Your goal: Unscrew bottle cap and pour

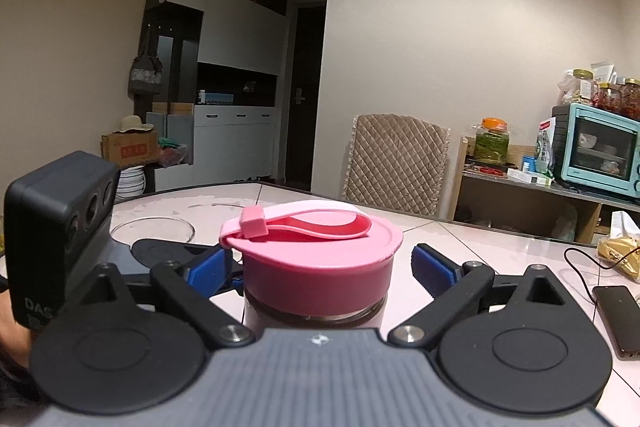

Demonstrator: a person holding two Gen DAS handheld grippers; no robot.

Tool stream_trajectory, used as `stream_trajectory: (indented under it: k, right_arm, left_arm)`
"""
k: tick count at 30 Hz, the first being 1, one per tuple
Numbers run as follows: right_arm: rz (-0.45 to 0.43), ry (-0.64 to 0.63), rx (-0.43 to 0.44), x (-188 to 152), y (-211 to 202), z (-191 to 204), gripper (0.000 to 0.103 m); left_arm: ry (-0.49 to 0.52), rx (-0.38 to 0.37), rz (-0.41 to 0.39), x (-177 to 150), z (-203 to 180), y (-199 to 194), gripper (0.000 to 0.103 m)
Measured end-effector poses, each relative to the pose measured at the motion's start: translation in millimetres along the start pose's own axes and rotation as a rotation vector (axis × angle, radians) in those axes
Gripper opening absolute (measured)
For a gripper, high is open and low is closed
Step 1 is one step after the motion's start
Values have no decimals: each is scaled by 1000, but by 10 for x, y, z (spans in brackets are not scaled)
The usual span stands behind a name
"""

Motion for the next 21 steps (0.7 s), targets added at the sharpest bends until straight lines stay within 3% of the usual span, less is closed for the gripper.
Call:
stream_trajectory:
  k: [3,15,21]
  right_arm:
    - [6,6,4,-2,6,28,89]
    - [7,4,15,-15,9,8,85]
    - [-12,-11,113,-43,11,-145,84]
  left_arm:
    - [0,0,0,0,-6,2,90]
    - [1,1,0,-4,-6,4,90]
    - [1,1,0,-3,-7,9,90]
Point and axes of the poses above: each gripper's, at about its wrist camera, not at the fingertips, and y roughly the way its jaws point, z to its left, x to its top, the point moved 3 cm from there along y, roughly the way its jaws point, and after that the axes turned 5 degrees about z, right-handed, at the moved point
